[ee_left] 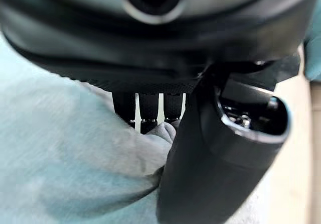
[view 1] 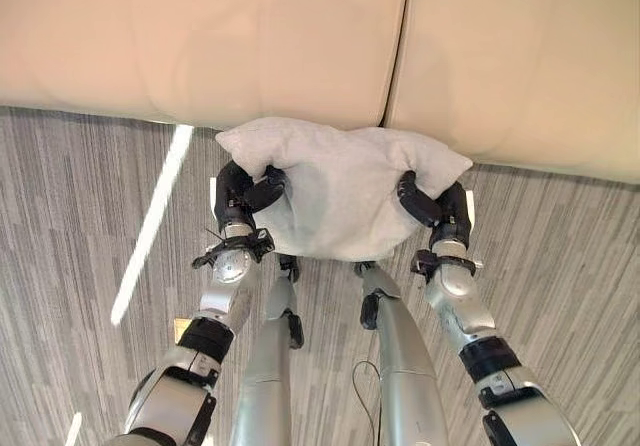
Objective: Pick up all the scattered cushions and arrange them neatly on the sofa.
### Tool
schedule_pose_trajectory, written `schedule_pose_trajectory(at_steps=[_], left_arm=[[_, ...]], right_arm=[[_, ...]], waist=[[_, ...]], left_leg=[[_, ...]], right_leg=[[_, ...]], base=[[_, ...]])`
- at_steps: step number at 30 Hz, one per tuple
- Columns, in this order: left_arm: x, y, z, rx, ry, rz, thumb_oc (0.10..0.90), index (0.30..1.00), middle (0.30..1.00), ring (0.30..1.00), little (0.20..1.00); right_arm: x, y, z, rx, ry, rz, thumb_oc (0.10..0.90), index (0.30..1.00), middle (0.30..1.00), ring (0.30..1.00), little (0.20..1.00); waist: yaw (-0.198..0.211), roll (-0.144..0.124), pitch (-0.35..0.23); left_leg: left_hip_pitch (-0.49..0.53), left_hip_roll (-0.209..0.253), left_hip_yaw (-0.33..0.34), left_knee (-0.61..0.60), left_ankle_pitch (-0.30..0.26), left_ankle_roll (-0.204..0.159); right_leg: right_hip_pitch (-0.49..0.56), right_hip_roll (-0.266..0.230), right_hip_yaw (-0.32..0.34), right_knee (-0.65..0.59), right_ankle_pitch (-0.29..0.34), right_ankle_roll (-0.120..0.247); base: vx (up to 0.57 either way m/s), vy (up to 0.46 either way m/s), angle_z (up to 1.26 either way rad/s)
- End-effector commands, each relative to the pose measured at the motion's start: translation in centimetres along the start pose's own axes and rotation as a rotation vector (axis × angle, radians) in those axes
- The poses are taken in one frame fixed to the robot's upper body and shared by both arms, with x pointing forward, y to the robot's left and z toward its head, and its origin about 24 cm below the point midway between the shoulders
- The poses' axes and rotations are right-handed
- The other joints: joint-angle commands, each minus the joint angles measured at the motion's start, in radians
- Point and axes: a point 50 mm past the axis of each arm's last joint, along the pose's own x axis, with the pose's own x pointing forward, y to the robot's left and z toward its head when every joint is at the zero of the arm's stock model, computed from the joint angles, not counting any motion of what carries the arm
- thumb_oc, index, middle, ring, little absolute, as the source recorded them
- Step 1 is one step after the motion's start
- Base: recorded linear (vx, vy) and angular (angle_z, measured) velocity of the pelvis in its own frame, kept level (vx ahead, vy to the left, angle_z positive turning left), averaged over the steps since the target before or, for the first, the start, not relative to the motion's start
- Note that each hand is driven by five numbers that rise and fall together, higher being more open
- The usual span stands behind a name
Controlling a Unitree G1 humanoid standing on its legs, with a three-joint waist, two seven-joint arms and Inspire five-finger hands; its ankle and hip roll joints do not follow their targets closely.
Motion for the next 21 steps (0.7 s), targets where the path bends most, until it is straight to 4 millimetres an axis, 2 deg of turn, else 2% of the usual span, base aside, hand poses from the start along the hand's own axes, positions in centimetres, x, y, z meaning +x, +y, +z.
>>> schedule_pose_trajectory(at_steps=[1,2,4,6,11,13,15,19,21], left_arm=[[-1.5,-5.0,2.6,-0.101,-0.19,-0.267,0.4,0.3,0.3,0.3,0.3],[-2.0,-4.6,2.3,-0.088,-0.189,-0.276,0.4,0.3,0.3,0.3,0.3],[-4.2,-3.0,1.3,-0.072,-0.165,-0.291,0.4,0.3,0.3,0.3,0.3],[-5.5,-1.7,0.3,-0.086,-0.123,-0.28,0.4,0.3,0.3,0.3,0.3],[-7.4,0.9,-1.1,-0.048,-0.054,-0.251,0.4,0.3,0.3,0.3,0.3],[-8.5,2.4,-1.9,-0.033,-0.006,-0.224,0.4,0.3,0.3,0.3,0.3],[-9.4,3.1,-2.4,-0.009,0.03,-0.214,0.4,0.3,0.3,0.3,0.3],[-10.0,3.8,-2.8,0.009,0.05,-0.194,0.4,0.3,0.3,0.3,0.3],[-10.1,3.9,-2.9,0.007,0.057,-0.191,0.4,0.3,0.3,0.3,0.3]], right_arm=[[-1.6,3.8,3.4,0.15,-0.212,0.209,0.4,0.3,0.3,0.3,0.3],[-2.1,3.4,3.2,0.147,-0.211,0.208,0.4,0.3,0.3,0.3,0.3],[-4.1,1.8,2.8,0.132,-0.222,0.217,0.4,0.3,0.3,0.3,0.3],[-5.0,0.8,3.0,0.11,-0.234,0.216,0.4,0.3,0.3,0.3,0.3],[-6.5,-1.0,2.3,0.043,-0.213,0.213,0.4,0.3,0.3,0.3,0.3],[-7.5,-2.4,1.8,0.0,-0.184,0.194,0.4,0.3,0.3,0.3,0.3],[-8.6,-3.8,1.1,-0.039,-0.142,0.169,0.4,0.3,0.3,0.3,0.3],[-9.4,-4.7,0.6,-0.065,-0.112,0.143,0.4,0.3,0.3,0.3,0.3],[-9.5,-4.8,0.4,-0.065,-0.101,0.139,0.4,0.3,0.3,0.3,0.3]], waist=[[0.005,-0.012,-0.125],[0.004,-0.014,-0.128],[0.005,-0.019,-0.143],[0.004,-0.022,-0.171],[0.001,-0.025,-0.249],[-0.003,-0.028,-0.302],[-0.014,-0.041,-0.322],[-0.014,-0.06,-0.32],[-0.008,-0.062,-0.32]], left_leg=[[0.107,-0.025,-0.031,0.043,-0.135,-0.06],[0.15,-0.029,-0.031,0.033,-0.138,-0.059],[0.327,-0.032,-0.029,-0.022,-0.146,-0.058],[0.442,-0.024,-0.023,-0.064,-0.145,-0.057],[0.611,-0.005,-0.007,-0.129,-0.148,-0.06],[0.708,0.009,0.002,-0.141,-0.164,-0.058],[0.75,0.025,0.006,-0.087,-0.198,-0.066],[0.75,0.035,0.005,0.041,-0.23,-0.075],[0.76,0.027,-0.012,0.034,-0.238,-0.068]], right_leg=[[0.168,-0.007,-0.019,-0.18,0.07,0.151],[0.213,-0.005,-0.021,-0.194,0.068,0.152],[0.392,0.004,-0.03,-0.243,0.056,0.151],[0.521,0.015,-0.034,-0.291,0.048,0.152],[0.696,0.051,-0.023,-0.361,0.027,0.15],[0.787,0.076,-0.013,-0.381,0.001,0.142],[0.859,0.097,0.006,-0.375,-0.033,0.126],[0.917,0.099,0.015,-0.371,-0.054,0.111],[0.932,0.1,0.016,-0.367,-0.058,0.11]], base=[[0.05,-0.004,-0.08],[0.12,-0.006,-0.06],[0.19,0.002,-0.01],[0.23,-0.015,-0.01],[0.21,-0.038,-0.08],[0.3,-0.116,-0.1],[0.2,-0.164,-0.04],[0.08,-0.065,0.01],[0.07,0.019,-0.14]])
